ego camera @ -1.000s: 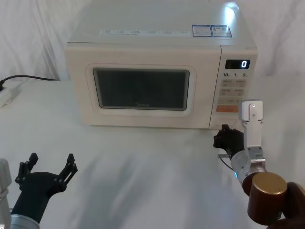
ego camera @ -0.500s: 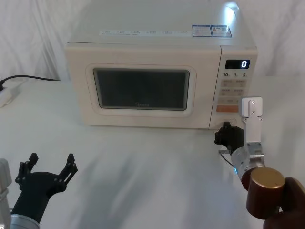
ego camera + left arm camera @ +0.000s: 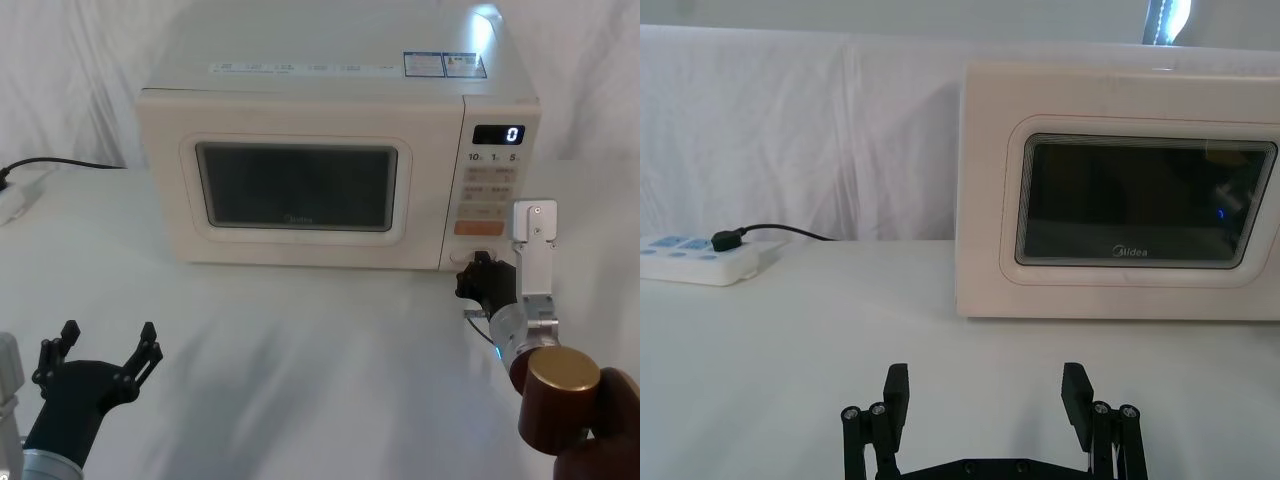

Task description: Press the button to open the microwave door with one hand; close the microwave door with the other hand.

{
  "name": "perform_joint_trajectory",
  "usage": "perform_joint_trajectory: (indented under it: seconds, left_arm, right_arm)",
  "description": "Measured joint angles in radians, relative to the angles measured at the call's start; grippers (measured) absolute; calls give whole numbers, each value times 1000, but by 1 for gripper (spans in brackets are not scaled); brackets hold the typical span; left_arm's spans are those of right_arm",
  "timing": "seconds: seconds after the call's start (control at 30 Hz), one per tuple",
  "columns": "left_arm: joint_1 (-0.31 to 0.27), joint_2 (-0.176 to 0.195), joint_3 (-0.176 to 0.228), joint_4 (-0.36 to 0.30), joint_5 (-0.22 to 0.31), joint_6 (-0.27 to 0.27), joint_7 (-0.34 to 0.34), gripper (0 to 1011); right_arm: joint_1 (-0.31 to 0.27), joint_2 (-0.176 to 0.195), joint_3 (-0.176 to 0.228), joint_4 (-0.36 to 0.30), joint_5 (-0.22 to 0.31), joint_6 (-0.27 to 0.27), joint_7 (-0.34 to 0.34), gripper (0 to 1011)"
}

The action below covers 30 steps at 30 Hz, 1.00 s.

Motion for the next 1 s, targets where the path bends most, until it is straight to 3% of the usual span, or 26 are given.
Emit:
perform_joint_trajectory:
  seconds: [1.0]
  left_arm:
    - [0, 0, 0, 0, 0, 0, 0, 1001]
  right_arm:
    - [36, -11, 12, 50, -8, -9, -10, 0]
